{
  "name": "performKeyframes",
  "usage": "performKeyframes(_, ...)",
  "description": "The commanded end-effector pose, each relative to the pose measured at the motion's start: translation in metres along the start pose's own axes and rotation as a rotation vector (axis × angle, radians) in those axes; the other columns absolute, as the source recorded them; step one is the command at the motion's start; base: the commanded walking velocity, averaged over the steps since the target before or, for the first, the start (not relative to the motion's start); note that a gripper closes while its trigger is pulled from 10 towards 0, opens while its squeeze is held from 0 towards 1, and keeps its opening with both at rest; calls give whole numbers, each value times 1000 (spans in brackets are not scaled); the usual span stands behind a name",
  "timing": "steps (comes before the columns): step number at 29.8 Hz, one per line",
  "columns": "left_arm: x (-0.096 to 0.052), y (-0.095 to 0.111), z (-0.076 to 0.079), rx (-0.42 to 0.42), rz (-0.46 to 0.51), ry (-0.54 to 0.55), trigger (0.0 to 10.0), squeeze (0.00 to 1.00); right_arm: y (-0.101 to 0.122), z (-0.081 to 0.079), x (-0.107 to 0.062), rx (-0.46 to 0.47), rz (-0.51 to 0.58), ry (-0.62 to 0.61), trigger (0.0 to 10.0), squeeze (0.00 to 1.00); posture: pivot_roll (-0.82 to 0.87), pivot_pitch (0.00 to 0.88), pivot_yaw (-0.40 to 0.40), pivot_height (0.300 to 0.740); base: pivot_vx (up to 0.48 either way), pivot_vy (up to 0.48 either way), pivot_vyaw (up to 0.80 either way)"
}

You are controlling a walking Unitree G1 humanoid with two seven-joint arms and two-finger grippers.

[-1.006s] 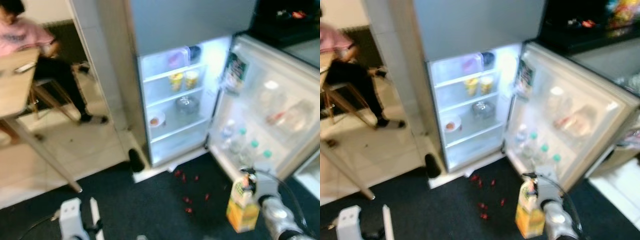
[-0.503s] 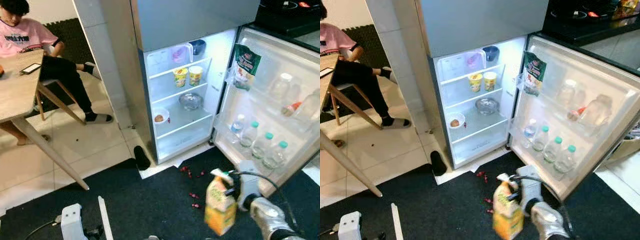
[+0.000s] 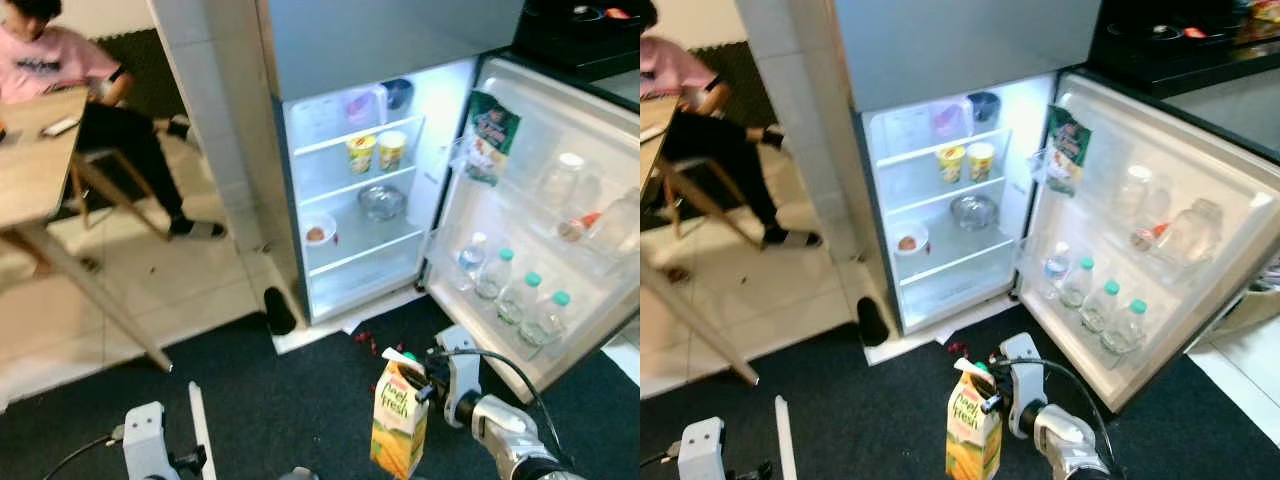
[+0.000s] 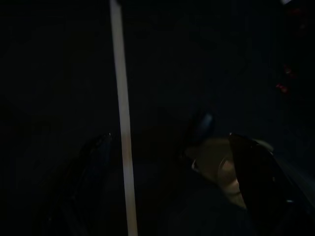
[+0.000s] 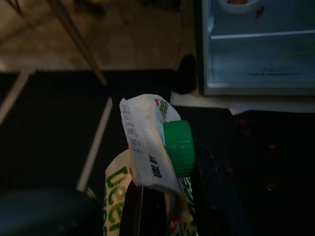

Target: Restocking fridge

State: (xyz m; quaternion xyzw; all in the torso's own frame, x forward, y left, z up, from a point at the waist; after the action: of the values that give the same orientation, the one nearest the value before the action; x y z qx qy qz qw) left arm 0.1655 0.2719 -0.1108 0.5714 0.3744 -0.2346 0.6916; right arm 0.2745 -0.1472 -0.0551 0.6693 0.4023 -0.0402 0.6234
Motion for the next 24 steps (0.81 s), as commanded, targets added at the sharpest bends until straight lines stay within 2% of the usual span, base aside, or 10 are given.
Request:
performKeyframes(1, 1, -7, 8, 2, -20, -14, 10000, 0, -9, 3, -2, -25, -39, -44, 10000, 0, -61, 74, 16, 740, 0, 0, 0)
performKeyframes(6, 1, -11, 13, 2, -25, -24, 10000, 0, -29, 11, -8, -18, -114, -141, 10000, 0, -56, 69, 17, 740, 0, 0, 0)
performKeyframes(12, 1, -17, 18, -14, -34, -21, 10000, 0, -69, 27, -30, 41, -235, -303, 10000, 0, -26, 28, 18, 740, 0, 0, 0)
performKeyframes(18, 1, -17, 18, -31, -39, -6, 10000, 0, -83, 34, -40, 83, -278, -389, 10000, 0, -14, 0, 22, 740, 0, 0, 0)
performKeyframes(20, 2, -16, 19, -34, -37, -3, 10000, 0, -87, 39, -44, 51, -301, -432, 10000, 0, -12, 0, 23, 740, 0, 0, 0)
performKeyframes(24, 2, -17, 20, -24, -41, 7, 10000, 0, -88, 45, -49, 59, -312, -490, 10000, 0, -11, 0, 22, 740, 0, 0, 0)
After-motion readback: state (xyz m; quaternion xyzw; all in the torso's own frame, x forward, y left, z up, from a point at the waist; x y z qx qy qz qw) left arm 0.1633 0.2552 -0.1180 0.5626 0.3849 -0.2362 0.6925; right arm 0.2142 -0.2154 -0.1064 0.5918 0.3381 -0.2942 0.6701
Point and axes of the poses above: a point about 5 cm out from each wrist's last joint towards the gripper, its own x axis pointing out of the wrist towards the gripper, its own y axis along the axis of the wrist's last joint, z = x × y, the point moved 4 cm from there along x, pointing out of the wrist towards the gripper, and after that the axes turned 4 degrees about x, right-handed, at the moved point
